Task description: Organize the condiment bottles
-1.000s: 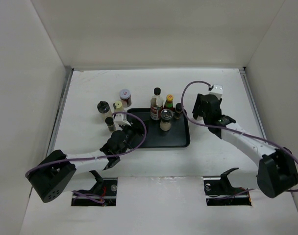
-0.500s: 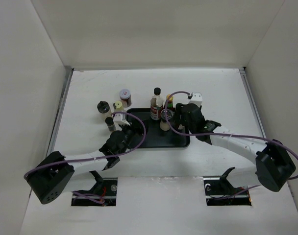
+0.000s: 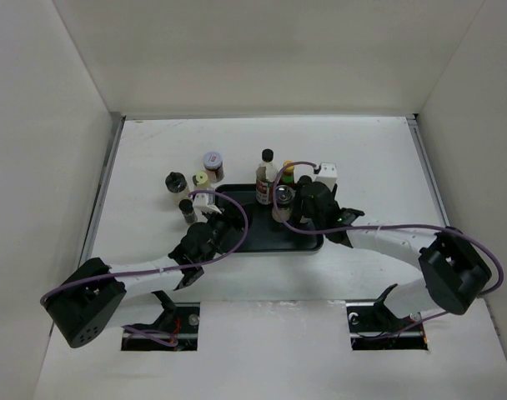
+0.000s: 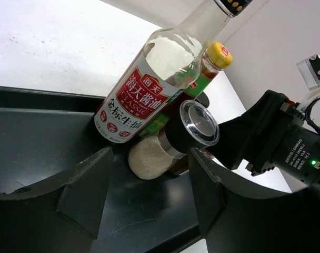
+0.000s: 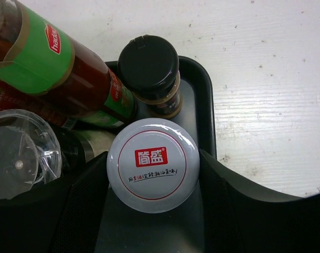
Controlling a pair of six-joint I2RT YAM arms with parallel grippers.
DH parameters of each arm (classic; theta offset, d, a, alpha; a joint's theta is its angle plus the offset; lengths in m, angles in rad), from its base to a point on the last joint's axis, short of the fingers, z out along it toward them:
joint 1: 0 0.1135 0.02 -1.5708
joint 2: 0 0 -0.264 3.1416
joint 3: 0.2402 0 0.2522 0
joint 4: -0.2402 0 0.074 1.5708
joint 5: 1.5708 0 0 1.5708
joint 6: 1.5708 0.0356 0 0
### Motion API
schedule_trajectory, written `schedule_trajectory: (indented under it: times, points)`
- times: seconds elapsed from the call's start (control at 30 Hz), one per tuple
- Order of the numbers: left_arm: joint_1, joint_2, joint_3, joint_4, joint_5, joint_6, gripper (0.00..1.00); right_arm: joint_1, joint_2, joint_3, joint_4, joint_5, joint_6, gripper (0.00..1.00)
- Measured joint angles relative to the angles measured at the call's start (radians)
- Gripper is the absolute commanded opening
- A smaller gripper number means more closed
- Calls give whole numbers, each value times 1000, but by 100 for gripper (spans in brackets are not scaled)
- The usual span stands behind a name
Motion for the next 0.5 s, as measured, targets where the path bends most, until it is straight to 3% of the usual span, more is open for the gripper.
schedule_trajectory:
  times: [0.17, 0.33, 0.43, 0.5]
  points:
    - [0, 0, 0, 0, 0, 0, 57, 7, 5, 0, 5, 19, -1, 74]
    - [6, -5, 0, -2, -2, 9, 57, 18, -31, 0, 29, 30, -2, 79]
    - [10, -18, 0, 0, -17, 25, 56, 18, -92, -3, 37, 31, -5, 77]
    - [11, -20, 0, 0, -27, 37, 56, 18, -143, -10, 51, 29, -10, 58]
